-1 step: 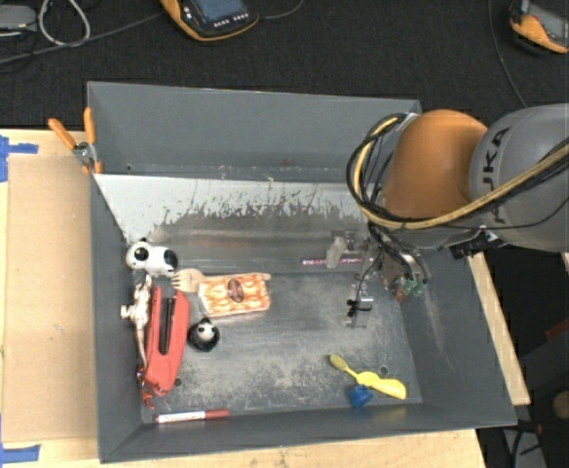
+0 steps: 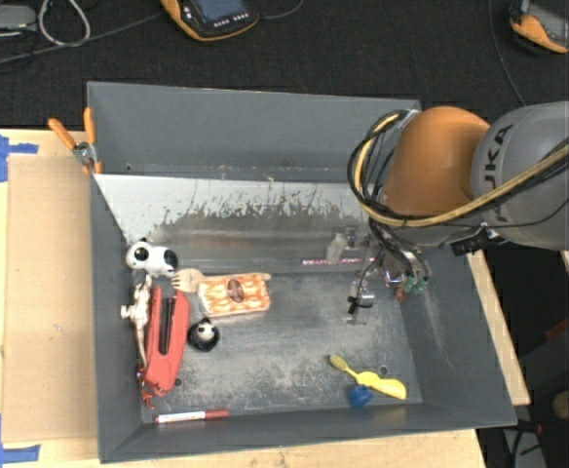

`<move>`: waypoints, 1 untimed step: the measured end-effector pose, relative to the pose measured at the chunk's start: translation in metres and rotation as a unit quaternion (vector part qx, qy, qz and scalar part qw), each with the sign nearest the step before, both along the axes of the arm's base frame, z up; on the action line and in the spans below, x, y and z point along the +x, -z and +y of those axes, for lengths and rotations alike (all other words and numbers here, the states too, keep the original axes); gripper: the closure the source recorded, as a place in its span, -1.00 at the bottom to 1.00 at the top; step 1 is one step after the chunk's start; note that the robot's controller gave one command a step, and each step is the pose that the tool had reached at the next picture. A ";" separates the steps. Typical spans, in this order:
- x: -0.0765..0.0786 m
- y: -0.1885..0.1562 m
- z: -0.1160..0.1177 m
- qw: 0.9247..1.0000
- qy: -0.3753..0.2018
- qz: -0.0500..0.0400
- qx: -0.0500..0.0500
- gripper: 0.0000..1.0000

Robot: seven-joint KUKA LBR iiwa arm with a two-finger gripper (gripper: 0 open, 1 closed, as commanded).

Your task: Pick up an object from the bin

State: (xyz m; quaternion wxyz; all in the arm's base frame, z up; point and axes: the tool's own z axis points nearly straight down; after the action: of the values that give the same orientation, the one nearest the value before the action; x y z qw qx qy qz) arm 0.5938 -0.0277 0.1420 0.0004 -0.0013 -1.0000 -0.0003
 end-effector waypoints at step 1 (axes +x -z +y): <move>-0.055 -0.043 -0.010 0.989 0.145 0.006 0.000 -1.00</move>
Offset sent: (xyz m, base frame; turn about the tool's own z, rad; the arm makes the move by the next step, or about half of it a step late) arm -0.0624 -0.0495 0.0392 0.0644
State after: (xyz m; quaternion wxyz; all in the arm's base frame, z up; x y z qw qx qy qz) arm 0.5391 -0.0375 0.1854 0.0061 -0.1462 -0.9892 -0.0001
